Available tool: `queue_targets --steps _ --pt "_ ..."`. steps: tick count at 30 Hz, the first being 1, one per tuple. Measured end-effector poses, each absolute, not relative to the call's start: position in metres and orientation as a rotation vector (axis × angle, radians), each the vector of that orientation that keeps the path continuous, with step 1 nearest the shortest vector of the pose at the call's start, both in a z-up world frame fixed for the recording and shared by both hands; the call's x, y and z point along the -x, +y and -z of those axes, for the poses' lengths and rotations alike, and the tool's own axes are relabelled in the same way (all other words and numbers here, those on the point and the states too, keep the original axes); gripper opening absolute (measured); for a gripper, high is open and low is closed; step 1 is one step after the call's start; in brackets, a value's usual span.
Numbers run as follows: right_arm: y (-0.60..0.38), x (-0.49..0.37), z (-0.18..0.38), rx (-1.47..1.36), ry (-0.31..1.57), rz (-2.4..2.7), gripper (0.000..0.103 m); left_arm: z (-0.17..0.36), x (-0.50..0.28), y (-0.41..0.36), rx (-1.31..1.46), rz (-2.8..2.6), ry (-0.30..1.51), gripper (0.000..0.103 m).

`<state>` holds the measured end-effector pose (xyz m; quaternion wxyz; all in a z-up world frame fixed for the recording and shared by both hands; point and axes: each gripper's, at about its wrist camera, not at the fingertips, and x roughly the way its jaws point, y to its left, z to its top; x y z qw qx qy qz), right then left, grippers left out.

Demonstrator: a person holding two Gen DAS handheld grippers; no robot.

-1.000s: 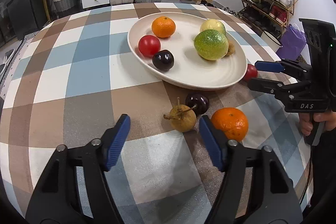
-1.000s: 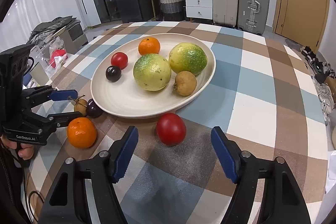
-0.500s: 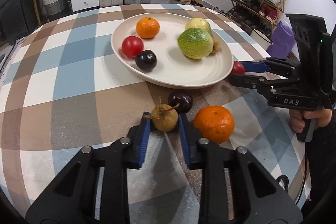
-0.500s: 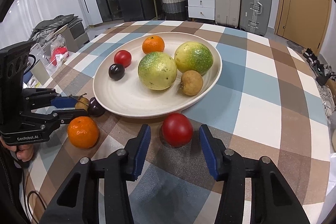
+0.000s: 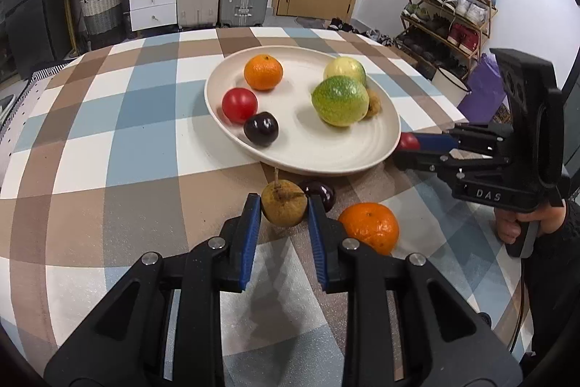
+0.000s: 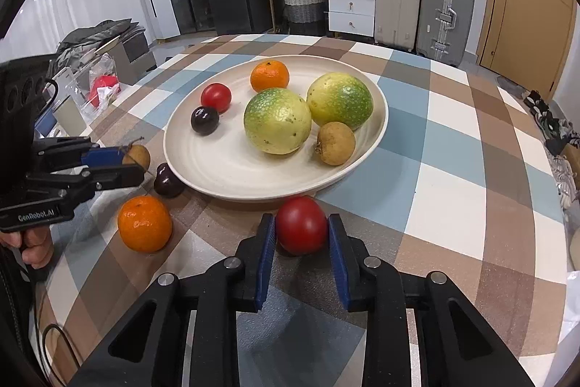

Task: Organize fruits
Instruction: 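Grasp the small stemmed brown pear with the left tool while the right tool grasps the red tomato, then carry small pear and tomato onto the plate and open both tools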

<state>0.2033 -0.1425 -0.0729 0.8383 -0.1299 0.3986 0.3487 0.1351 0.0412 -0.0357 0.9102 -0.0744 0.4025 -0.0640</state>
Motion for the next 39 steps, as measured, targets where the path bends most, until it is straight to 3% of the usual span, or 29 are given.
queue_targets --steps 24,39 --pt "-0.150 -0.186 0.036 0.207 0.699 -0.817 0.028 0.003 -0.115 0.065 0.220 0.057 0.647 0.023" --pt "-0.149 -0.179 0.020 0.128 0.618 -0.847 0.028 -0.008 -0.128 0.040 0.157 0.038 0.607 0.023"
